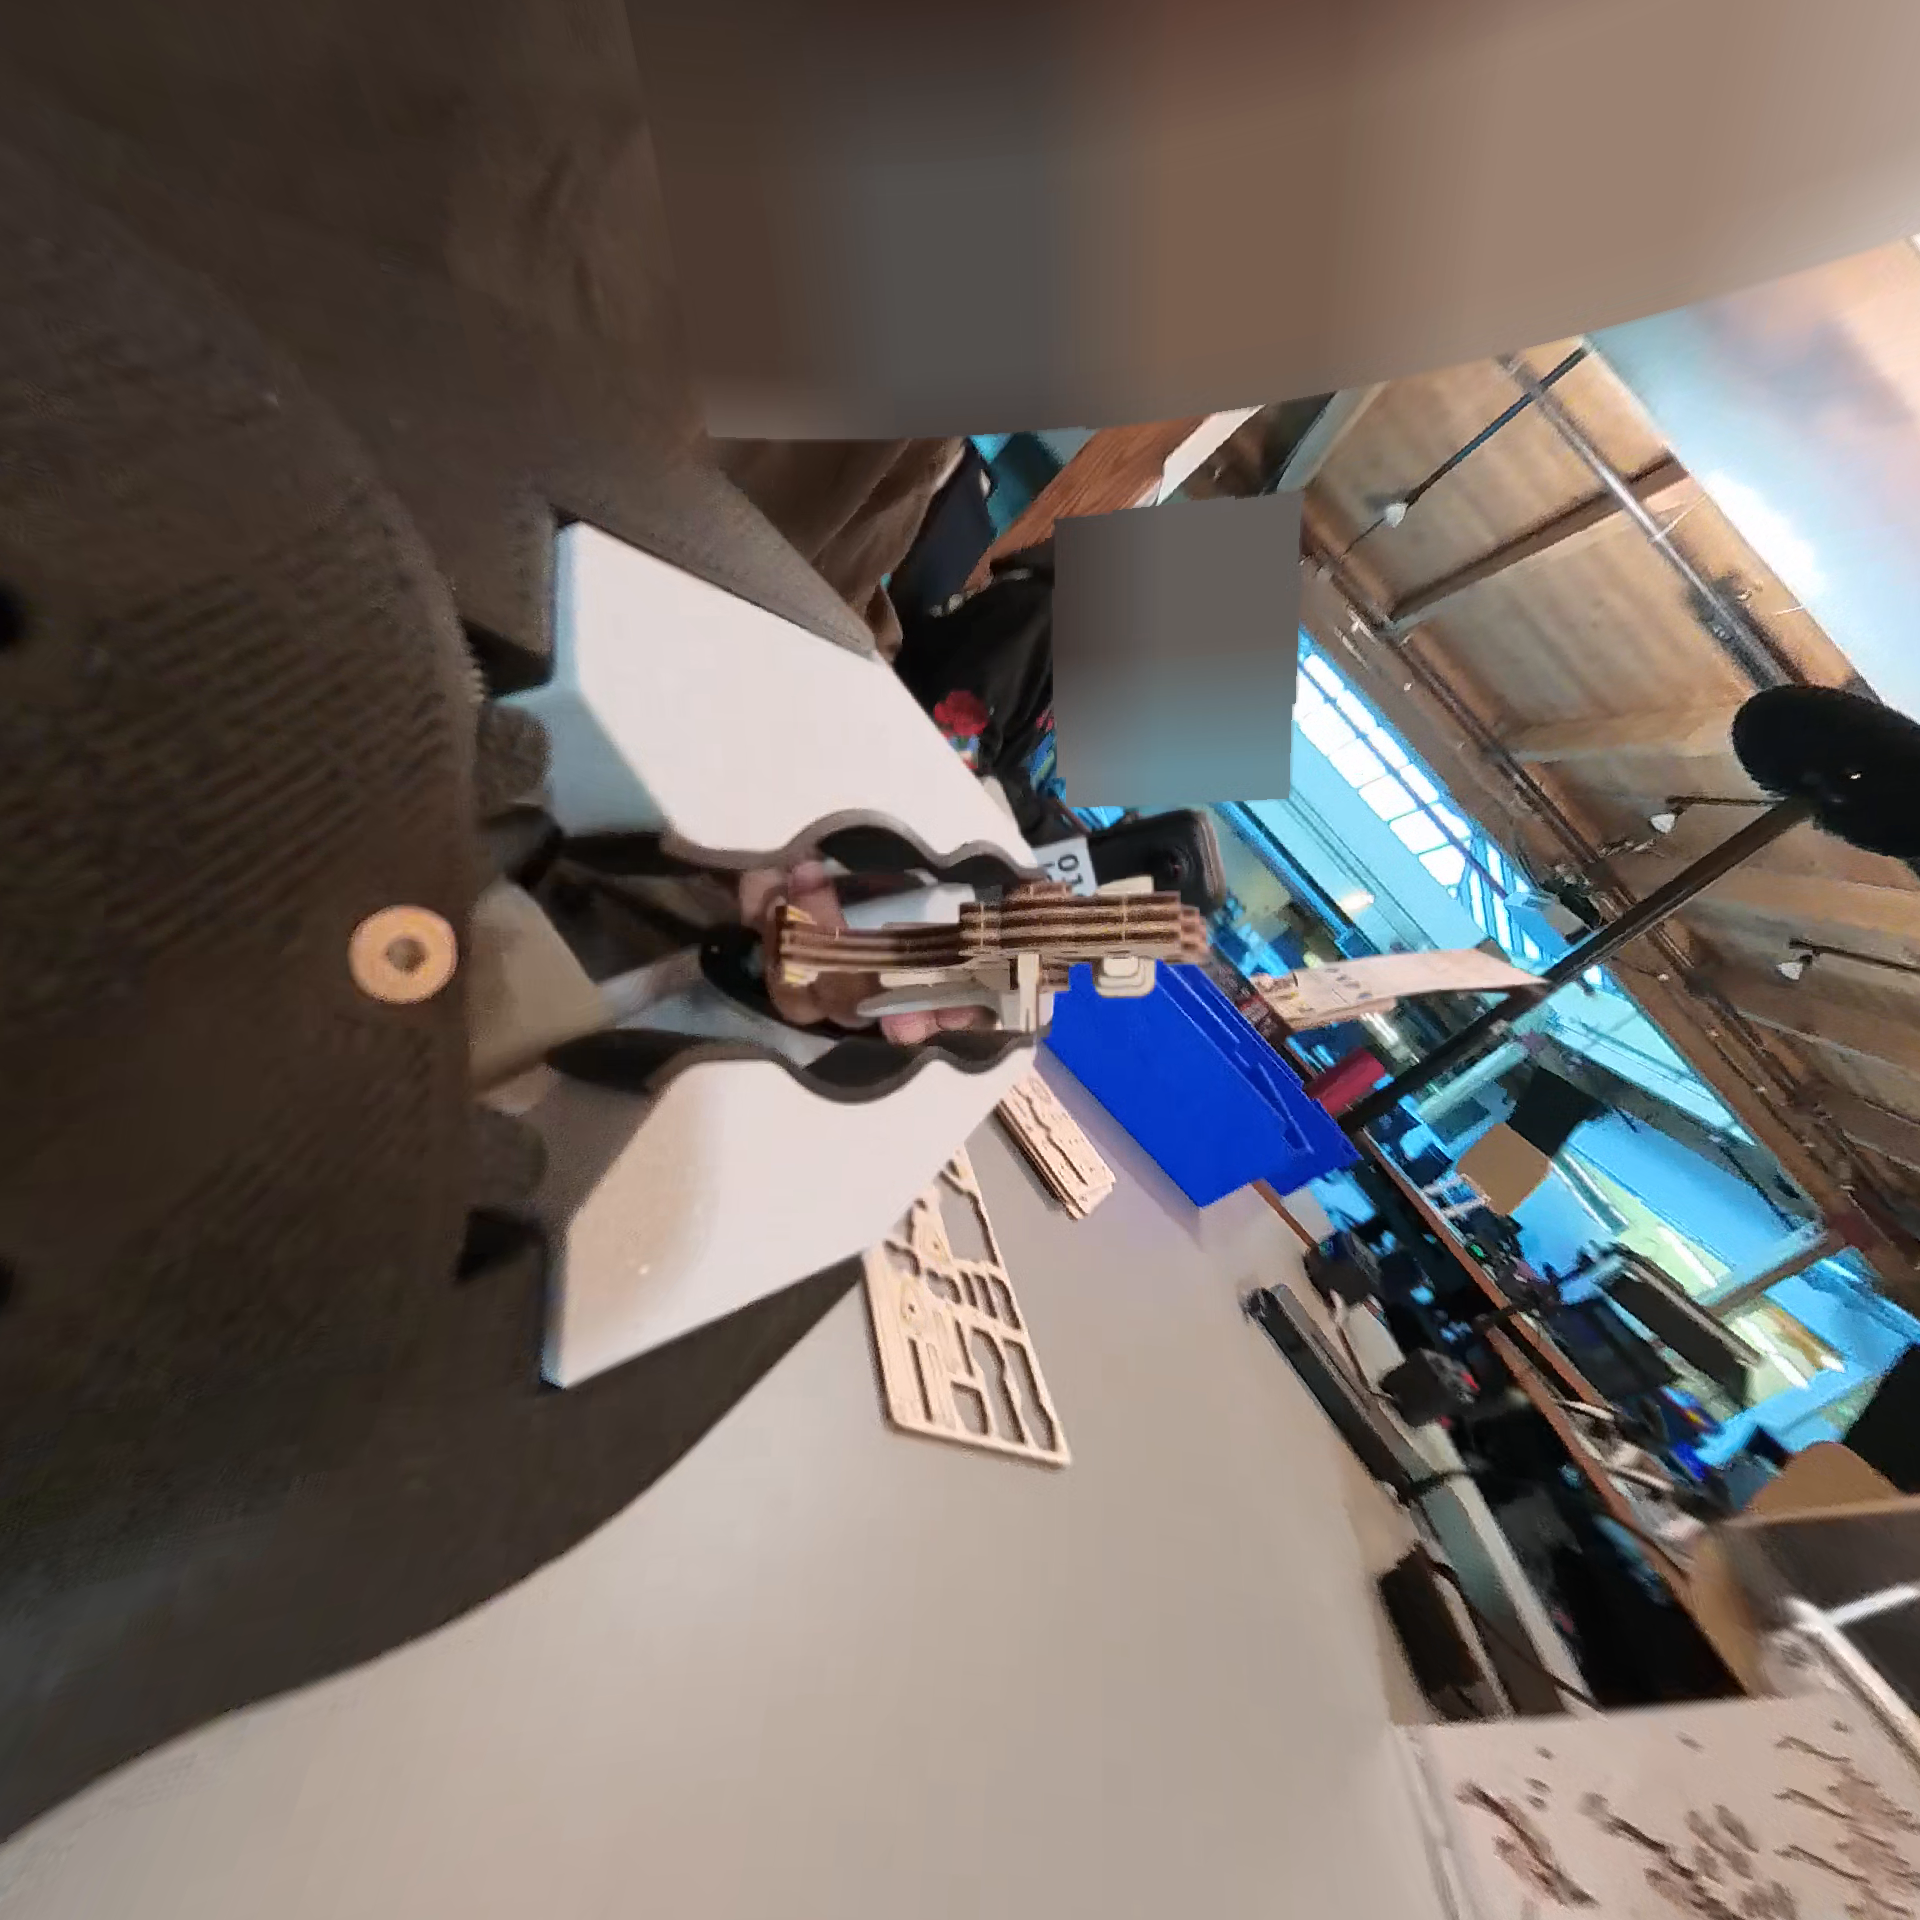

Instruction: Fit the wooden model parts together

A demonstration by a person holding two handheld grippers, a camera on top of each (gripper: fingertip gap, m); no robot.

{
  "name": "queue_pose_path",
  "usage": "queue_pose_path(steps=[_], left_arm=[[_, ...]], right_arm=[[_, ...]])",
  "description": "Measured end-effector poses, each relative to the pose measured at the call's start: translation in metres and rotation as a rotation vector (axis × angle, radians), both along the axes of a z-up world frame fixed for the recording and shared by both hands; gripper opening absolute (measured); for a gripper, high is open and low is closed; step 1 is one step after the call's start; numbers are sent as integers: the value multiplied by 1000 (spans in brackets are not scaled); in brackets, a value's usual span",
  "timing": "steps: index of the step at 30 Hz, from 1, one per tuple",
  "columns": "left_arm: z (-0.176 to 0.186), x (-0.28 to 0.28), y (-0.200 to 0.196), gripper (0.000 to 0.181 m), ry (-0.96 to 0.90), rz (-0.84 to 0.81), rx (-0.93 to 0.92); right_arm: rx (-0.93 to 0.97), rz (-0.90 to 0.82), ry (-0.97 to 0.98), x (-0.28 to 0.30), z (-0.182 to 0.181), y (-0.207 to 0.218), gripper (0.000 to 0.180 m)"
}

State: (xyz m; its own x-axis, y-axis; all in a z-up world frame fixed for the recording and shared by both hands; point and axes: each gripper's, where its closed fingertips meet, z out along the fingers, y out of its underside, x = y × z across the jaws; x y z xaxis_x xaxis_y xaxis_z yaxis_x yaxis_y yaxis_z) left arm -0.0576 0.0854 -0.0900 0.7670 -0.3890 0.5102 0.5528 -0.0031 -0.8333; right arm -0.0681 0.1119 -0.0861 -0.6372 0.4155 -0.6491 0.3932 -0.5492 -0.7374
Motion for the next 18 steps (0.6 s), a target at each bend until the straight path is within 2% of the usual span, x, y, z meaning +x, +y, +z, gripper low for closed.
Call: queue_pose_path(steps=[3,10,12,13,18], left_arm=[[-3,-1,0,13,-50,-19,-19],[-12,-4,4,30,-168,-60,-69],[-12,0,4,27,-172,-88,-71],[-10,4,3,18,-166,-113,-62],[-11,6,3,18,-114,-107,-83]], right_arm=[[-78,60,-67,-1,-7,-2,26],[-75,125,-84,4,-10,-7,26],[-31,140,-81,5,-12,-14,26],[-8,145,-79,6,-14,-18,26],[47,143,-47,9,-15,-18,26]])
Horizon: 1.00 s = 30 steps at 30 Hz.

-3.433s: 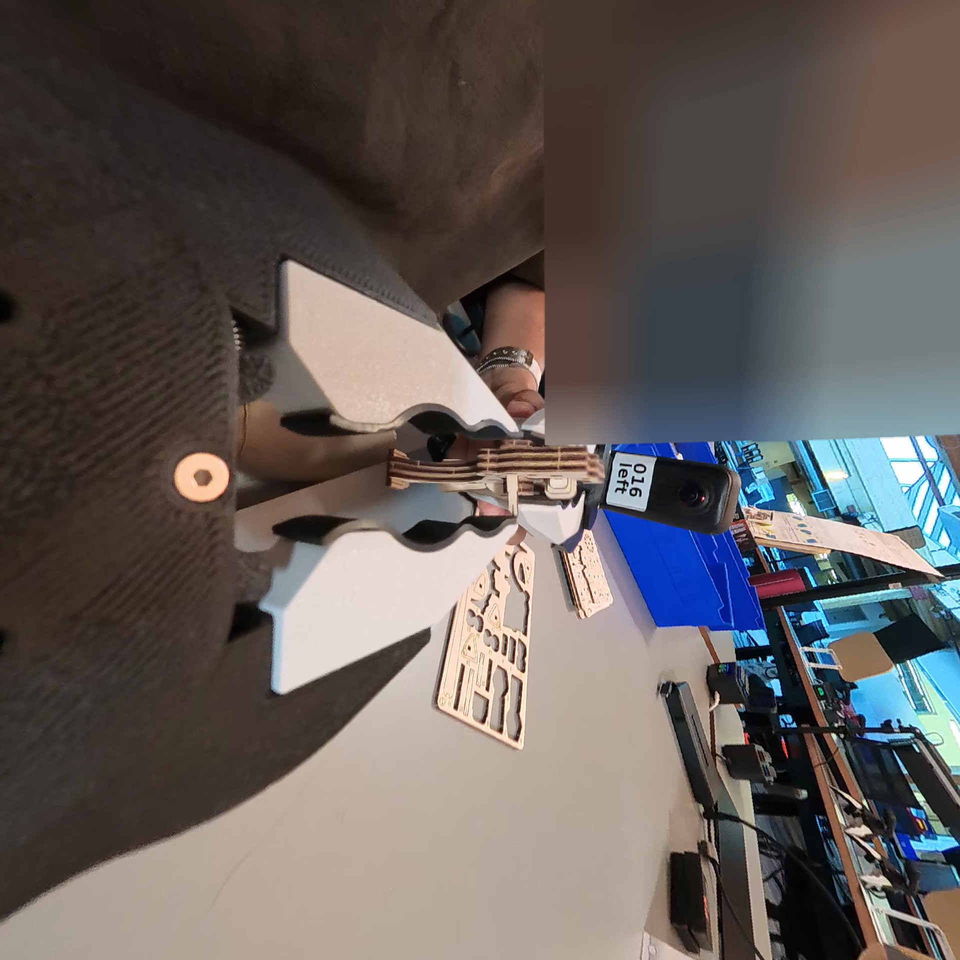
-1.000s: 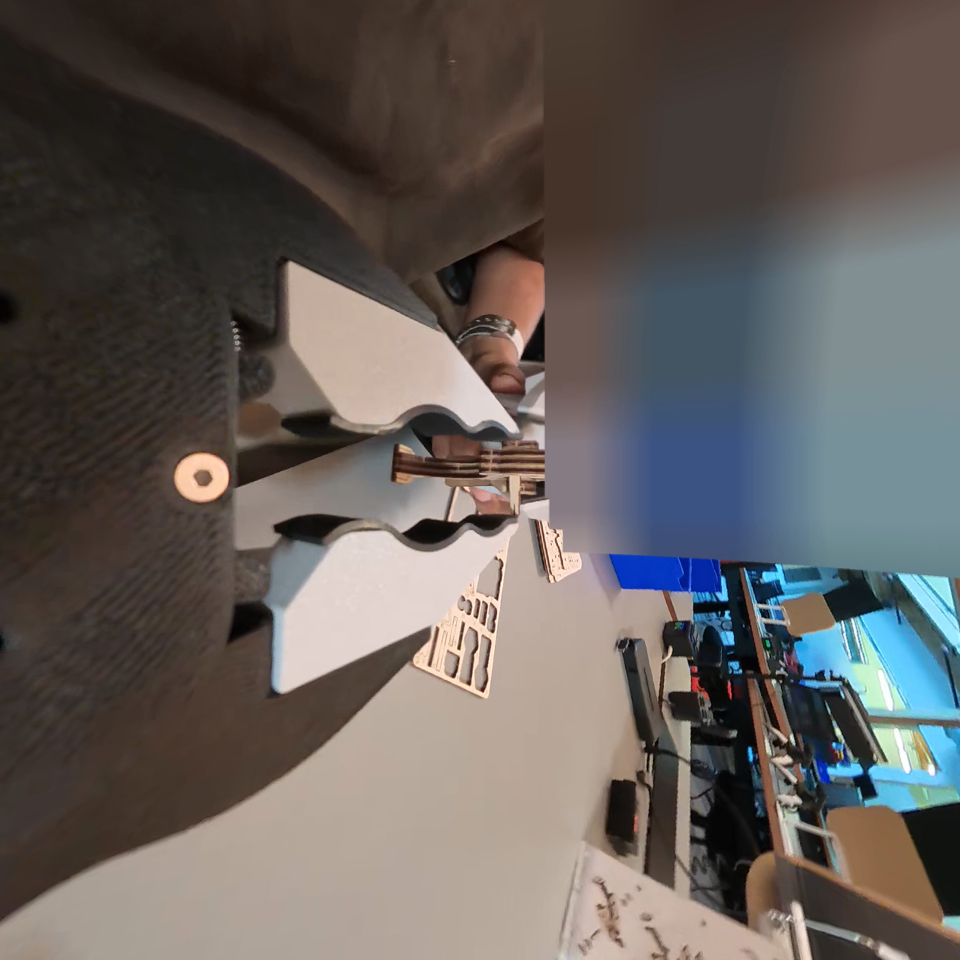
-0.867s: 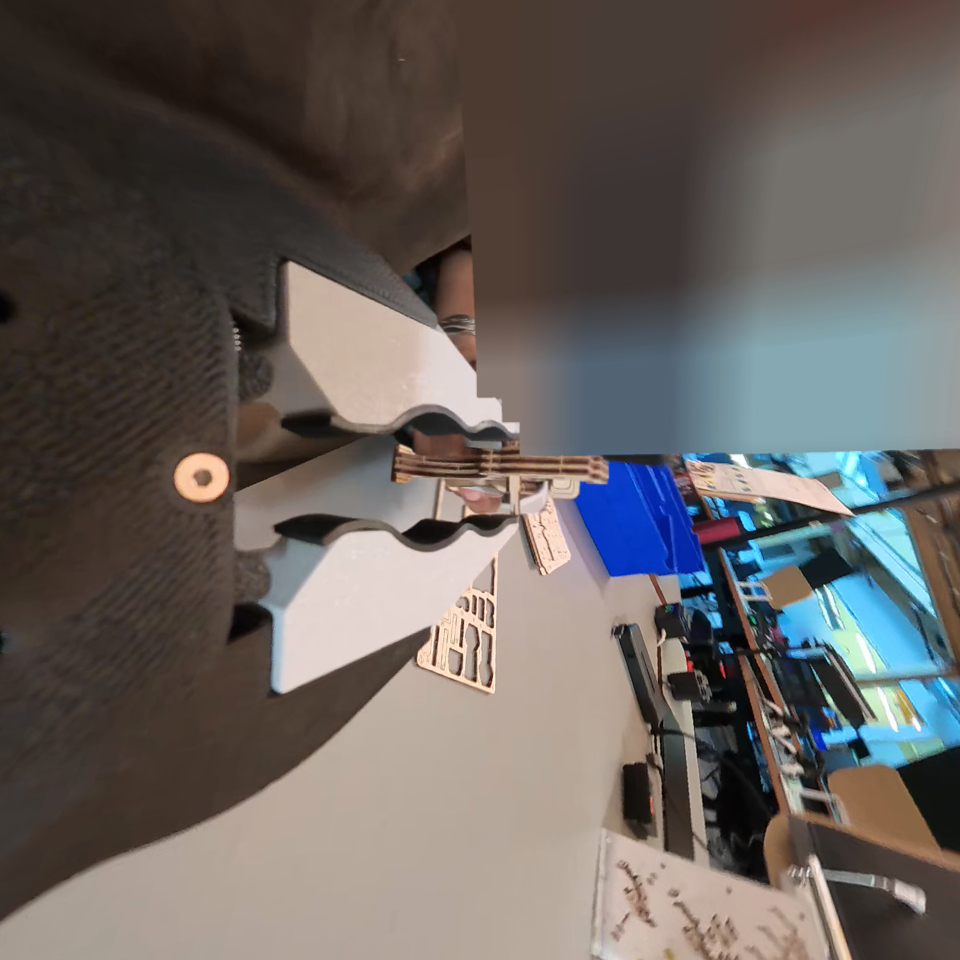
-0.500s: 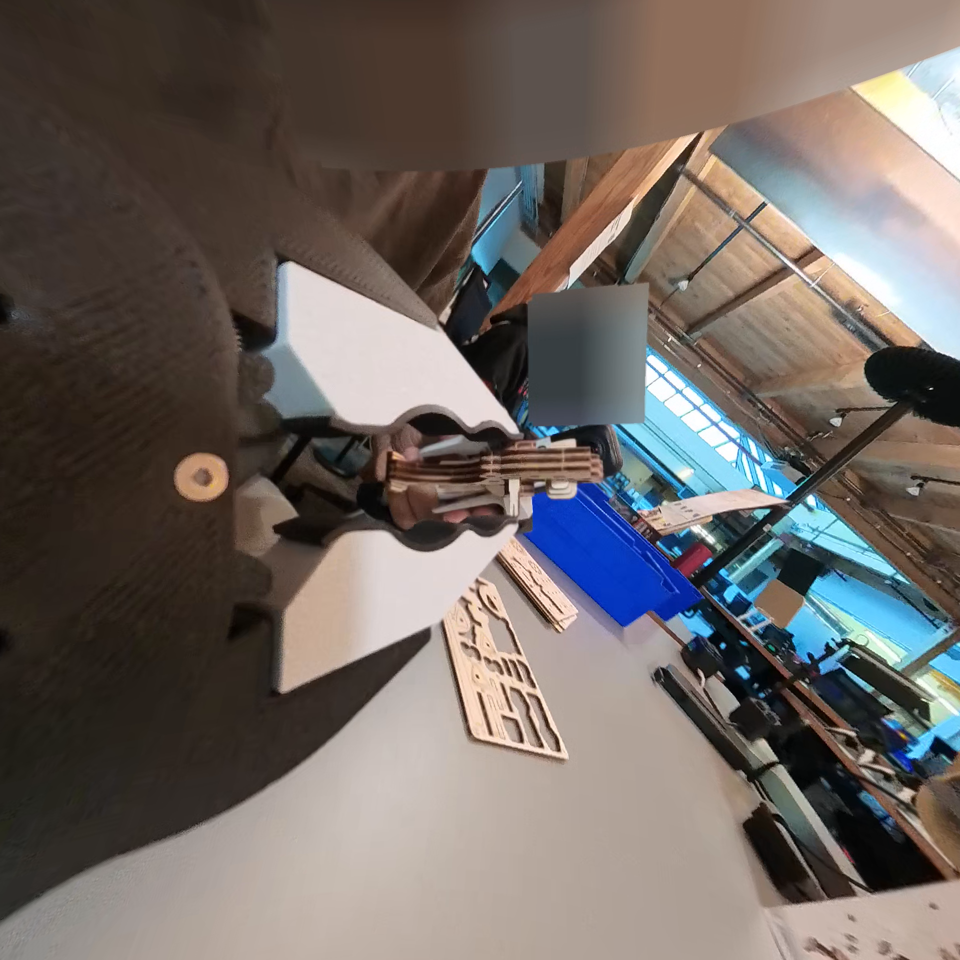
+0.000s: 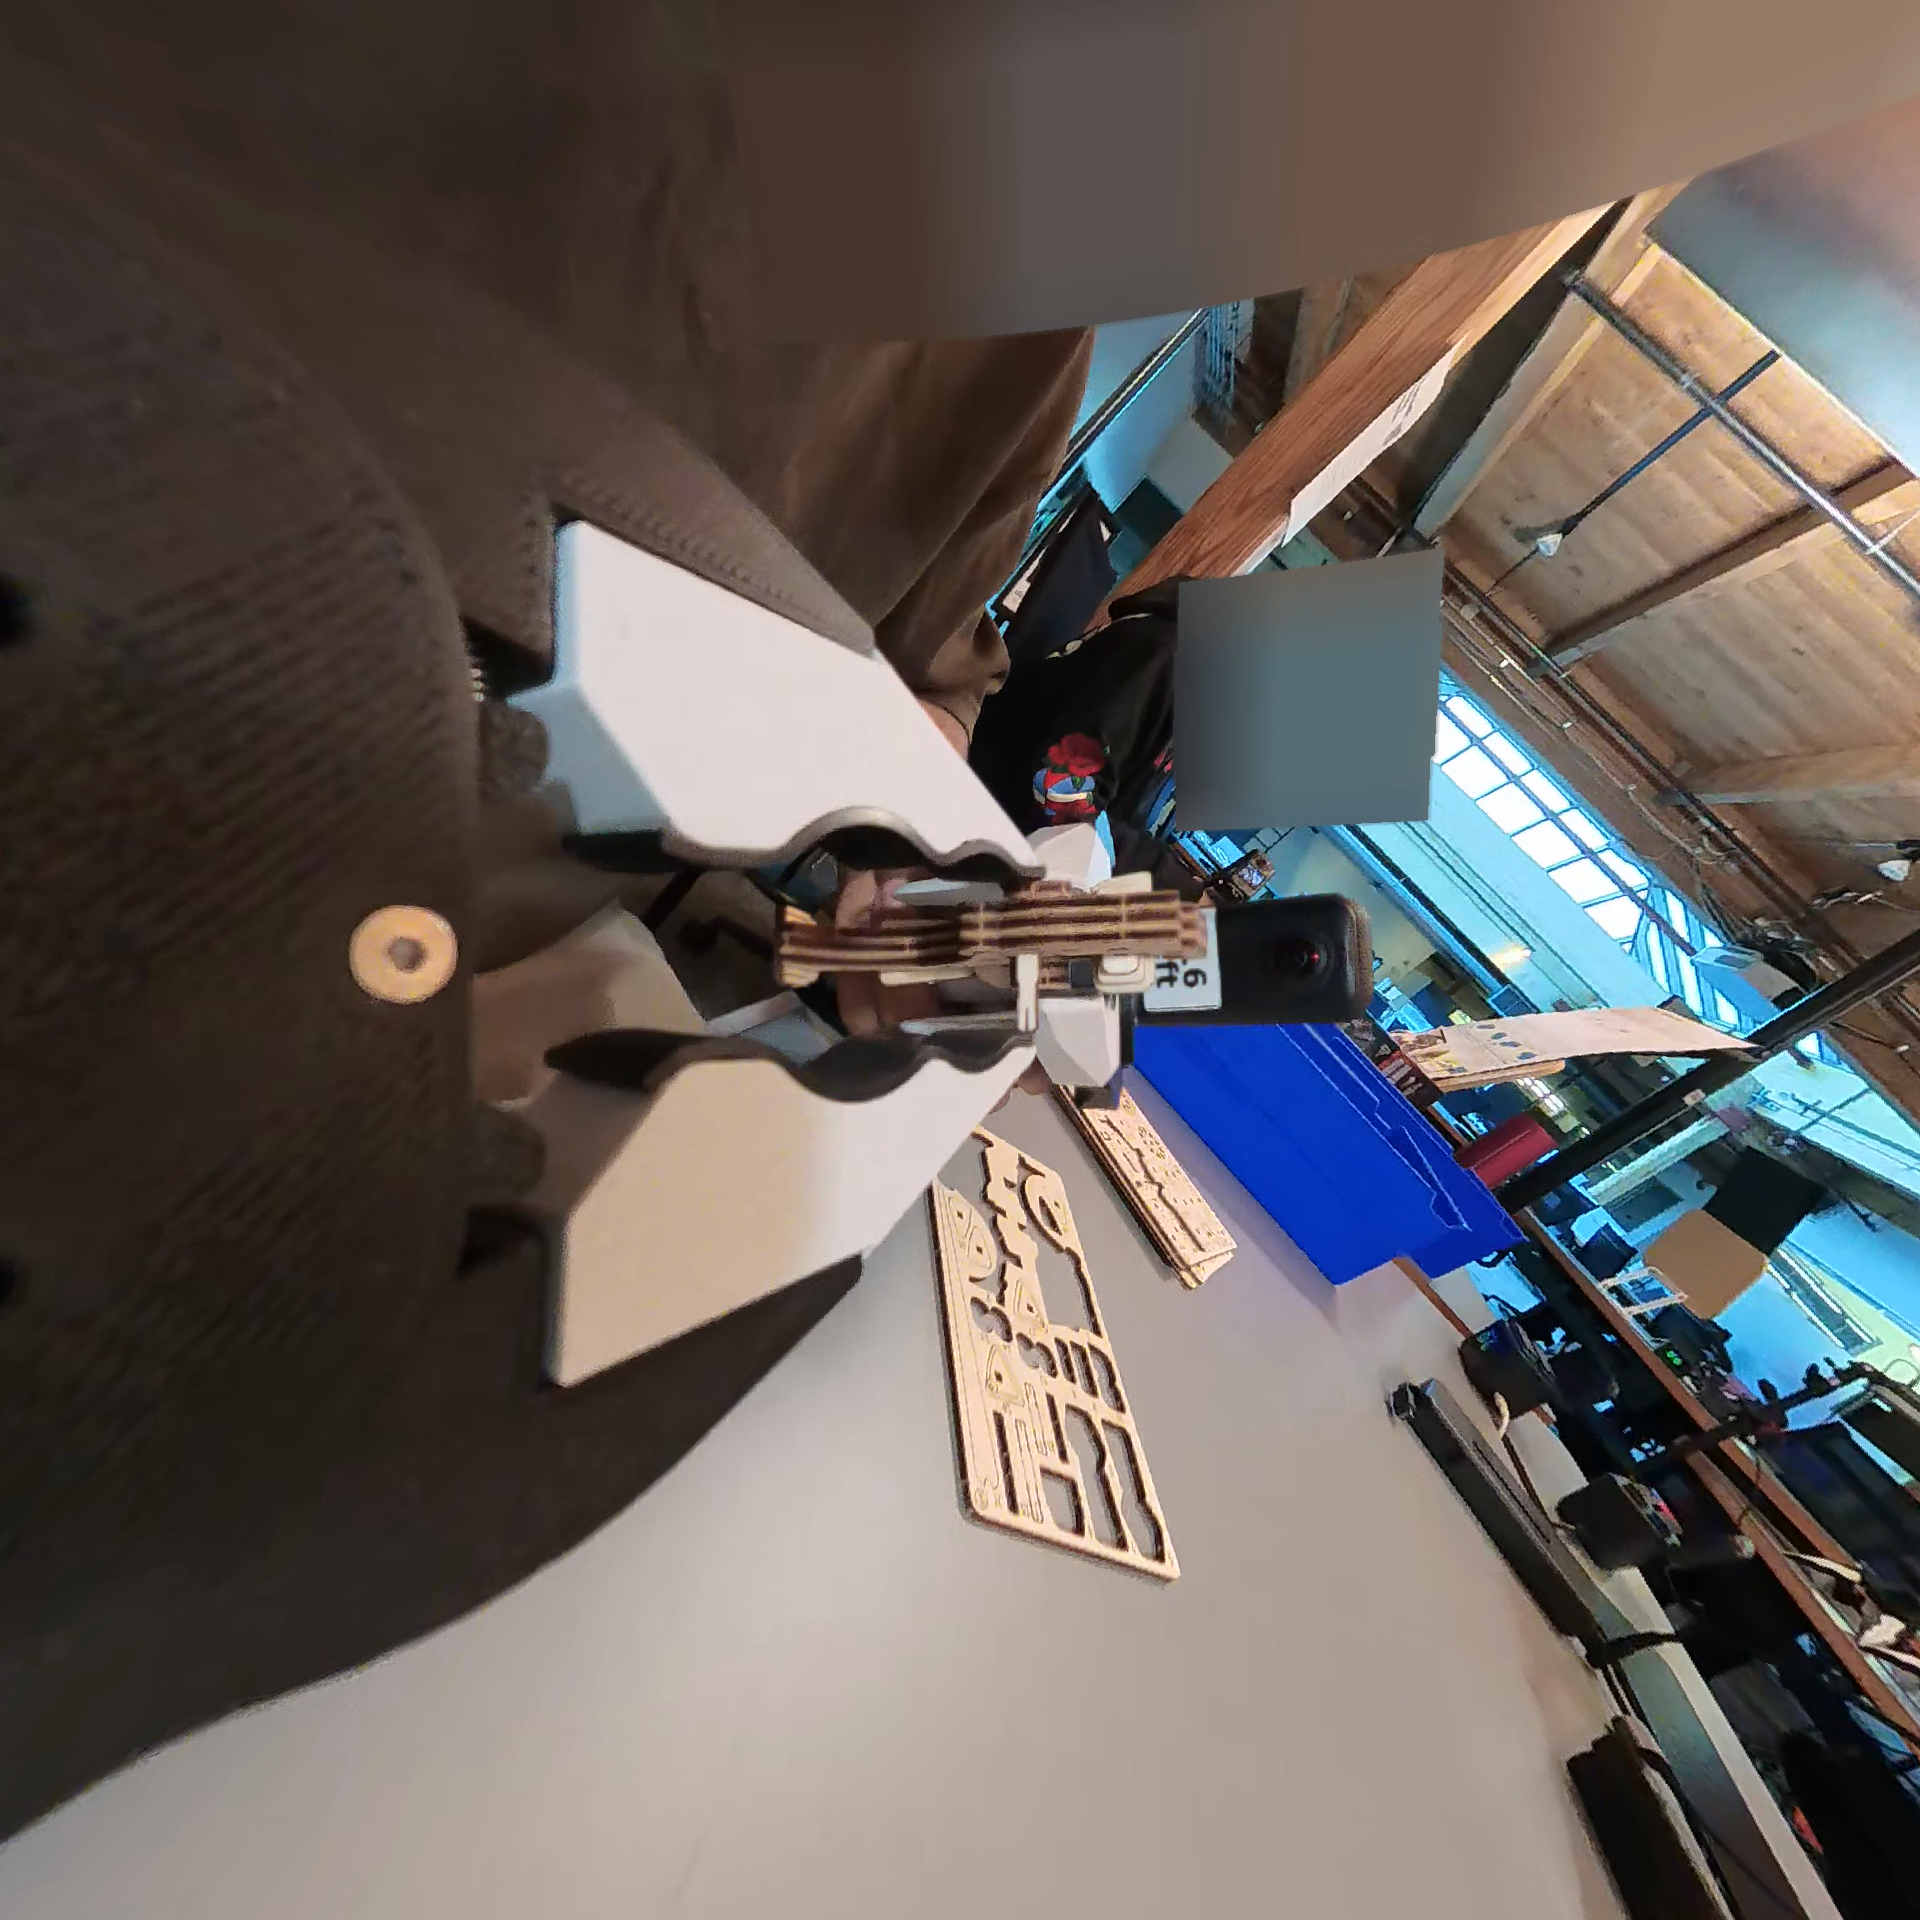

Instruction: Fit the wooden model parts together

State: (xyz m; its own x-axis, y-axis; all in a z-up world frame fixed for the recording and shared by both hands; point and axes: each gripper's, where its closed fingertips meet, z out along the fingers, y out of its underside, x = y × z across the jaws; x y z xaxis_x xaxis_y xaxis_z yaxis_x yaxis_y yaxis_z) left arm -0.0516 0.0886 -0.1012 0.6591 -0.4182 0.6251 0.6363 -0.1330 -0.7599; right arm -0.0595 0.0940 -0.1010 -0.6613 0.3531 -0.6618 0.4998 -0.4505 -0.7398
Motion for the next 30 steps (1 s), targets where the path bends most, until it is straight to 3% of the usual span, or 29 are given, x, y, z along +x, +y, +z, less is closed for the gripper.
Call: queue_pose_path(steps=[12,30], left_arm=[[-4,1,4,17,50,34,-52],[-6,7,6,18,171,76,-89]], right_arm=[[25,-1,22,3,0,5,33],[150,-50,79,3,-1,6,28]])
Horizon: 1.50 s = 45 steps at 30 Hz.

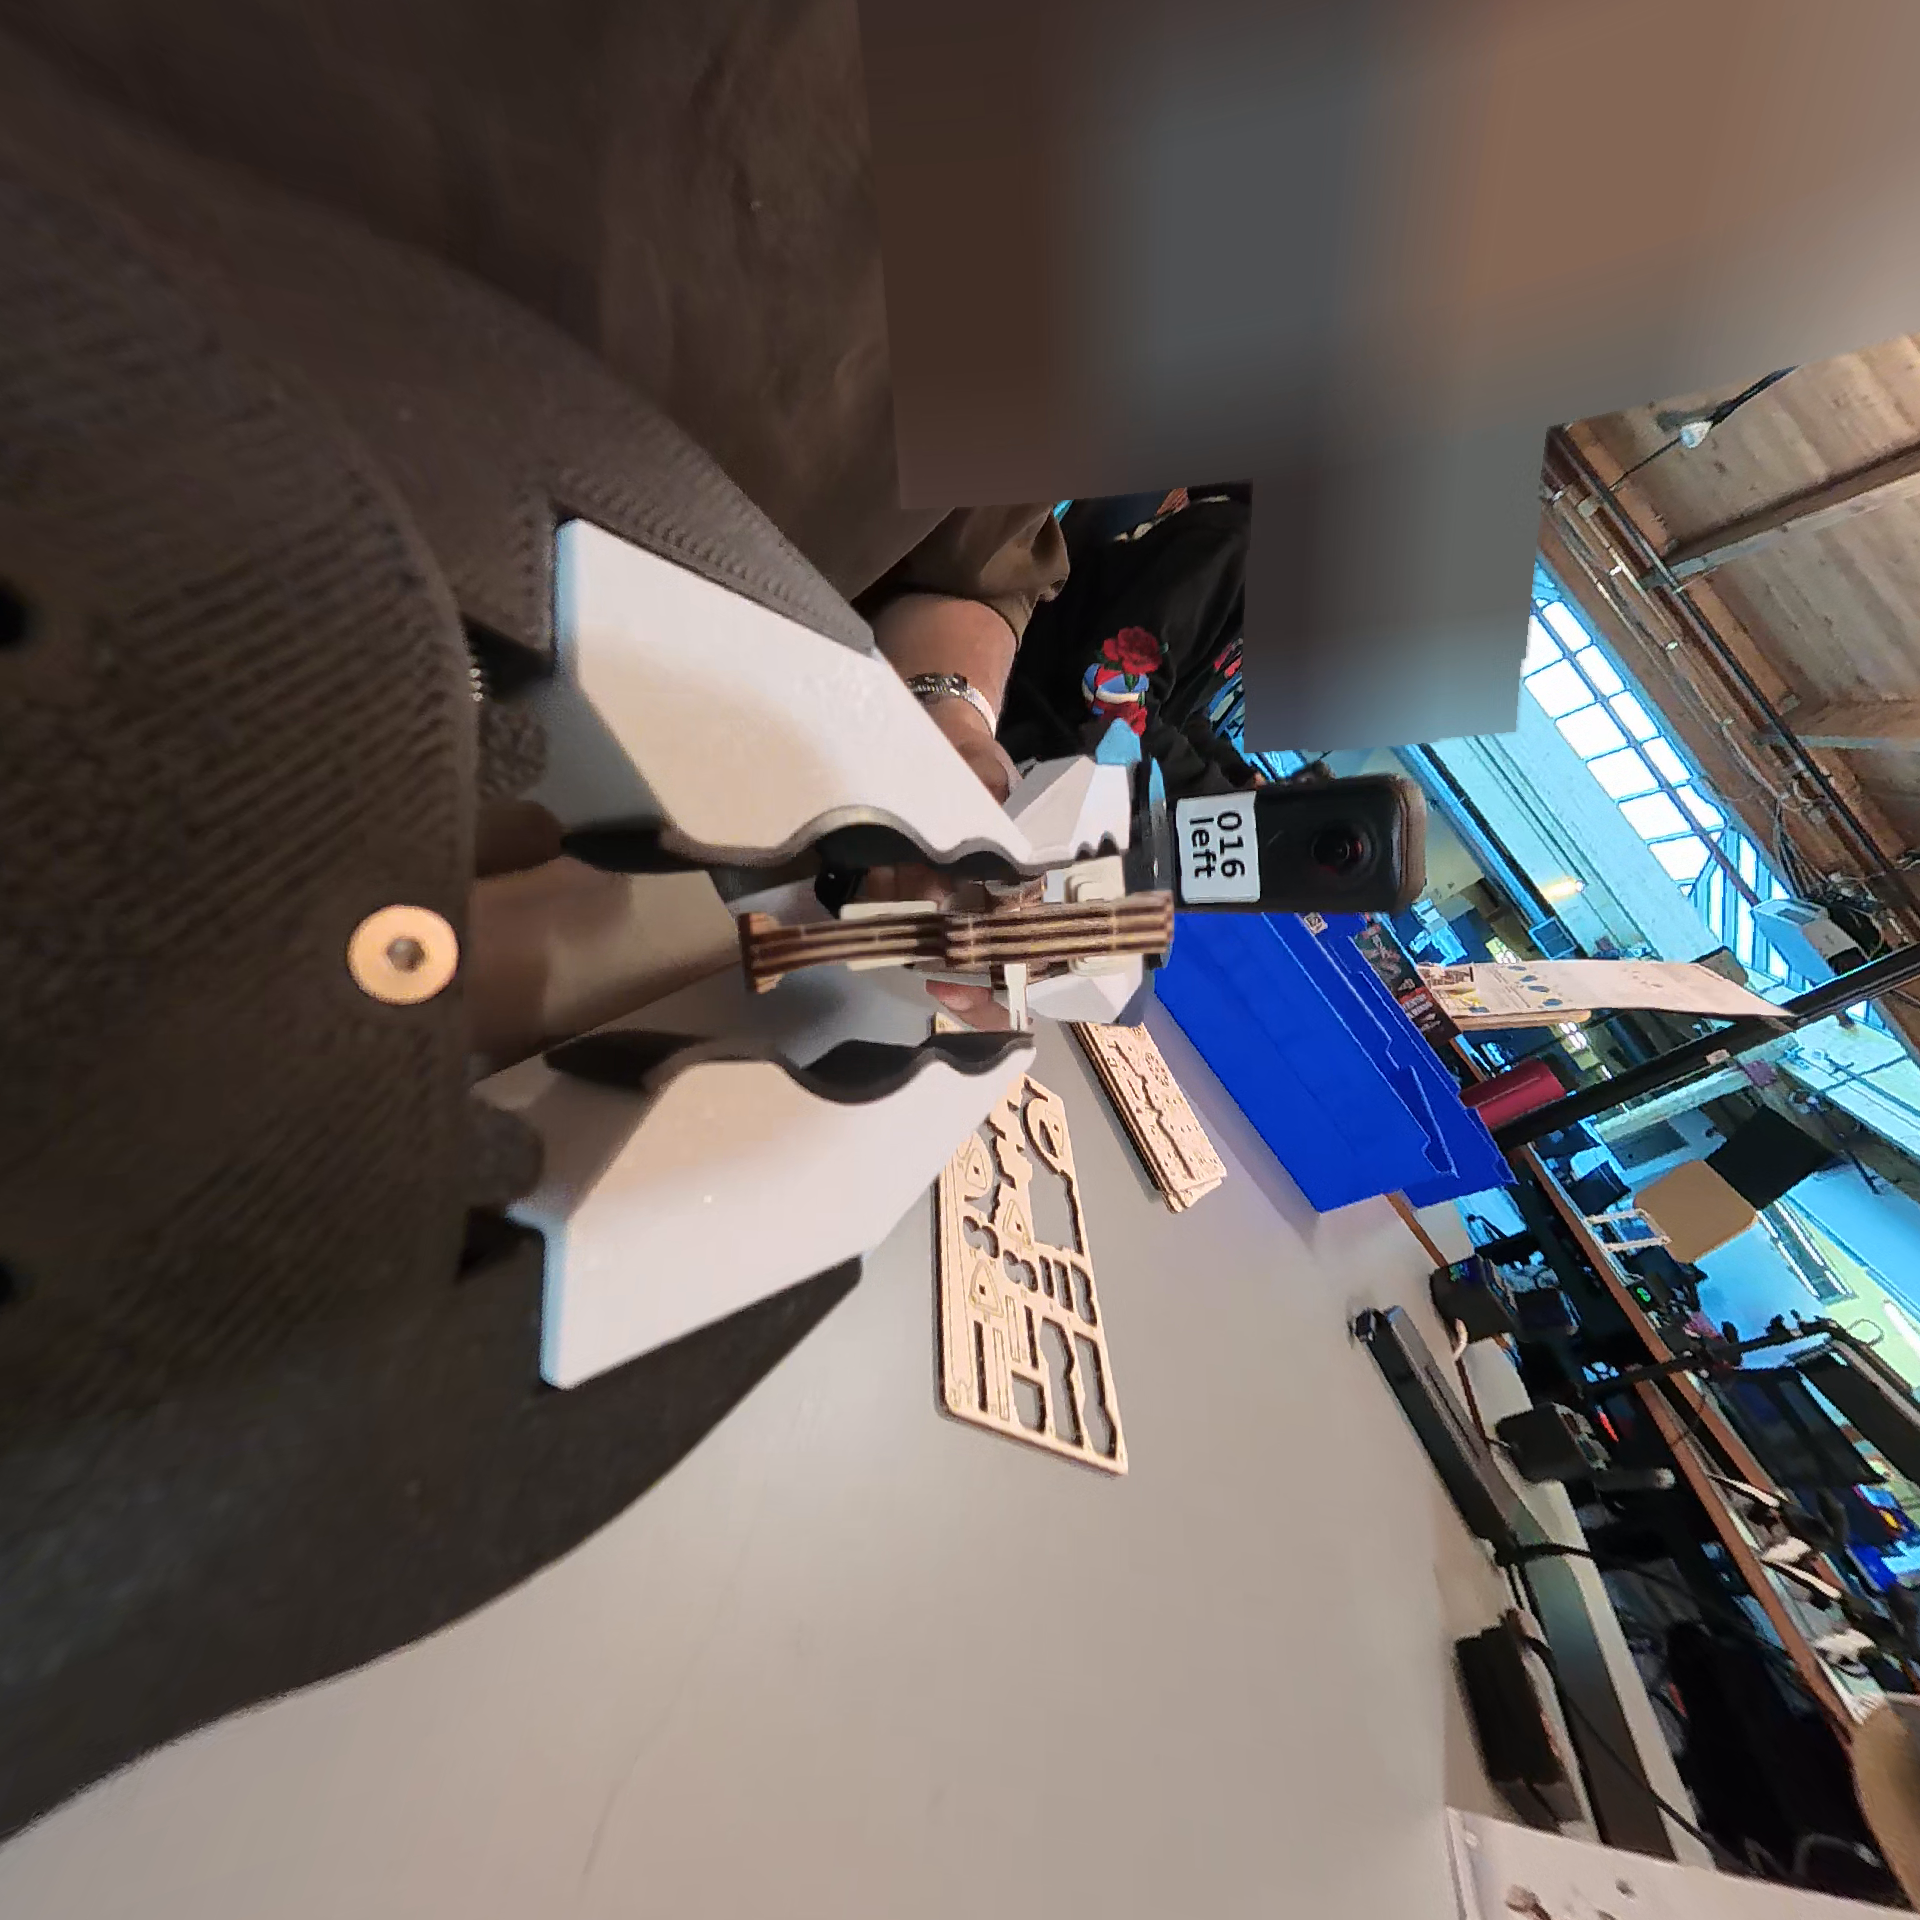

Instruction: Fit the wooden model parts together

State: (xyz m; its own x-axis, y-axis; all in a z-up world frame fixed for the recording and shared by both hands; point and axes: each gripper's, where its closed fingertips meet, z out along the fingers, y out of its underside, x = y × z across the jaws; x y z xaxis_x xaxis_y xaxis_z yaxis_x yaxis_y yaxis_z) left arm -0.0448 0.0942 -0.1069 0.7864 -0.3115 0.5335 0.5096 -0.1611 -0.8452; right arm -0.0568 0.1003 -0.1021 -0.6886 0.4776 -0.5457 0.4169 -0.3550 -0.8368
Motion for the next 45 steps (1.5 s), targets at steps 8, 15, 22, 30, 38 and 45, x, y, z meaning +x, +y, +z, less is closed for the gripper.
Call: queue_pose_path(steps=[8,15,22,30,38,45], left_arm=[[5,3,-2,17,2,-3,38],[4,2,0,18,-117,-22,37],[1,-1,0,18,-177,-27,31],[1,-1,0,17,-206,-32,29],[0,0,1,17,-136,-16,21],[4,2,-1,17,-128,-32,56]], right_arm=[[68,-6,65,4,6,-2,27],[100,-18,85,3,6,-3,31],[108,-18,77,1,3,-4,36],[106,-29,57,0,1,-2,28],[138,-18,75,3,2,-3,18],[116,-13,92,4,7,-4,18]])
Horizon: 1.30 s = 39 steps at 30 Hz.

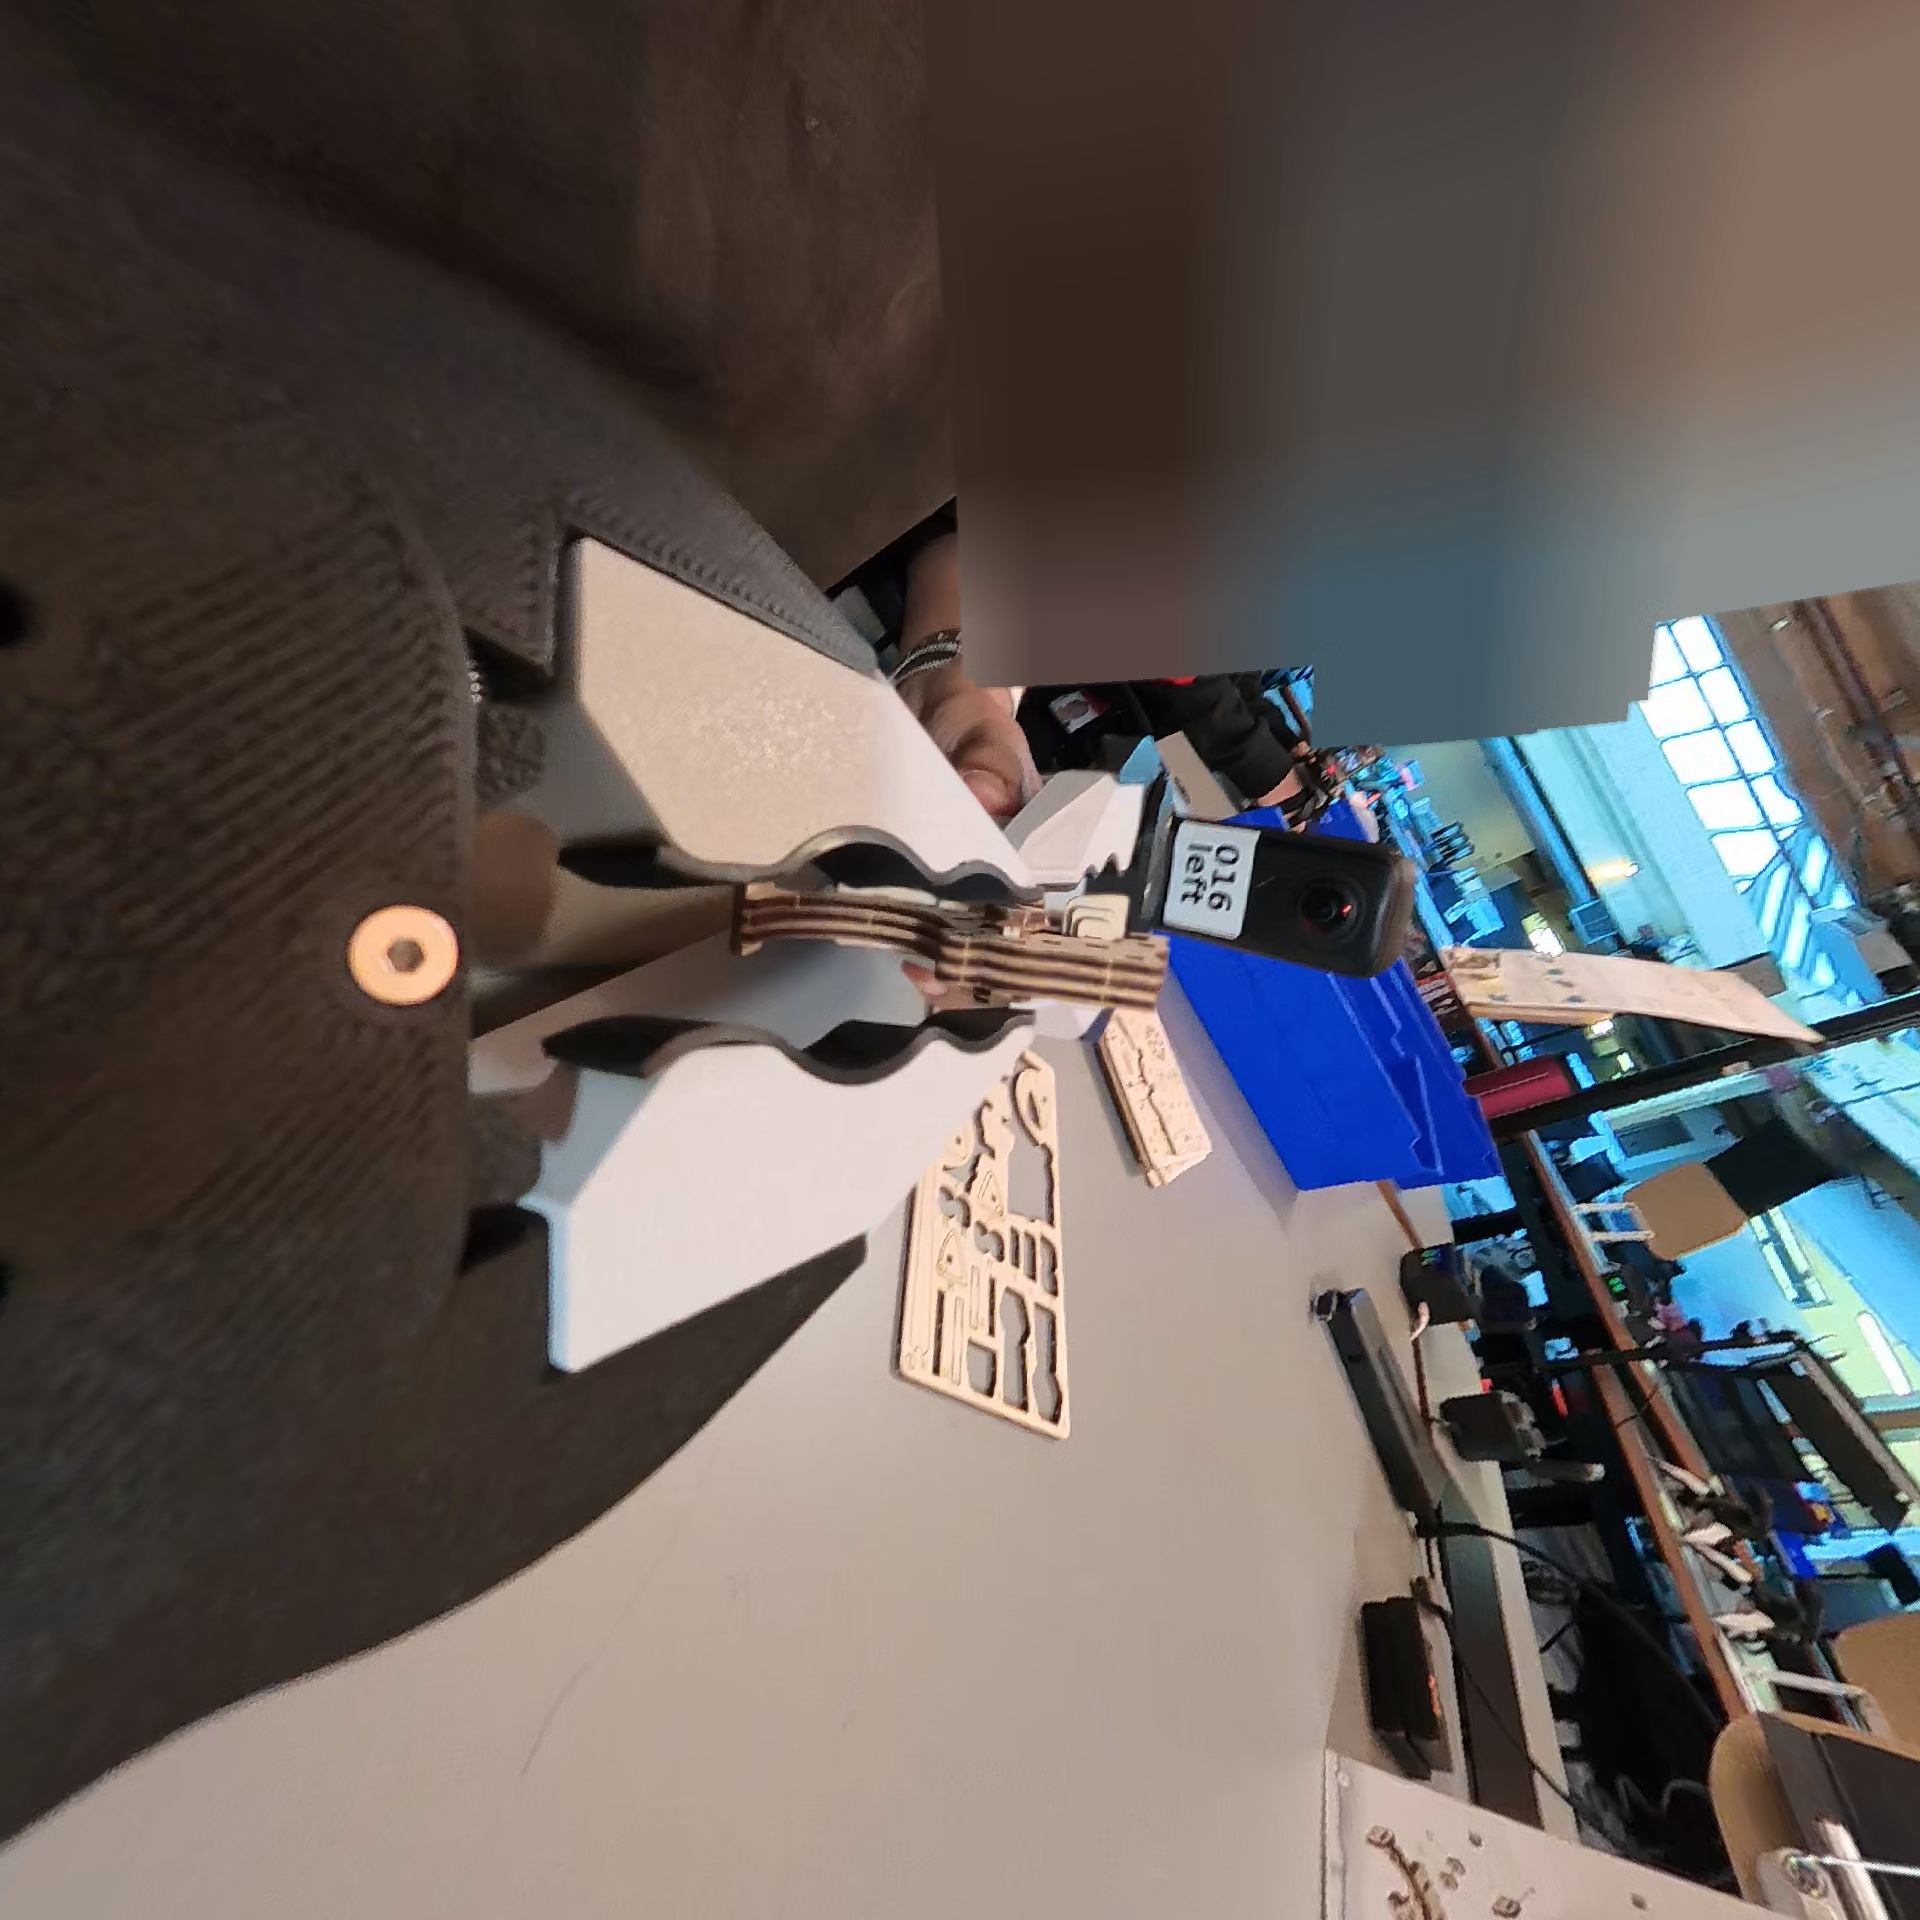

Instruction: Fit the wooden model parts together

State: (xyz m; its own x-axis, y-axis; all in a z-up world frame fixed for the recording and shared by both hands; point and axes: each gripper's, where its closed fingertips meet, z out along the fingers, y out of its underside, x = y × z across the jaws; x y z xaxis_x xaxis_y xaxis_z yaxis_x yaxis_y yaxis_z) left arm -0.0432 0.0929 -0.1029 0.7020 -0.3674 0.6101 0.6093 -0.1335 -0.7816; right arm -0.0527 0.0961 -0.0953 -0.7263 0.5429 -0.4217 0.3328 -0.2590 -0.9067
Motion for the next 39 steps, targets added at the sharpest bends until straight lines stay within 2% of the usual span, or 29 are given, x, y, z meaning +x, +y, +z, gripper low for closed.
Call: queue_pose_path(steps=[3,6,11,16,28,39], left_arm=[[2,1,-2,18,36,-17,33],[11,2,-9,18,85,-39,108],[17,11,-21,18,303,-77,194],[20,18,-26,18,382,-94,232],[22,26,-28,18,405,-120,252],[21,27,-27,18,418,-114,241]], right_arm=[[-29,21,23,3,6,-1,19],[-44,33,55,5,12,-2,32],[-30,66,101,10,17,-6,45],[33,113,159,19,18,-19,48],[64,143,218,29,23,-26,30],[55,143,209,28,22,-24,27]])
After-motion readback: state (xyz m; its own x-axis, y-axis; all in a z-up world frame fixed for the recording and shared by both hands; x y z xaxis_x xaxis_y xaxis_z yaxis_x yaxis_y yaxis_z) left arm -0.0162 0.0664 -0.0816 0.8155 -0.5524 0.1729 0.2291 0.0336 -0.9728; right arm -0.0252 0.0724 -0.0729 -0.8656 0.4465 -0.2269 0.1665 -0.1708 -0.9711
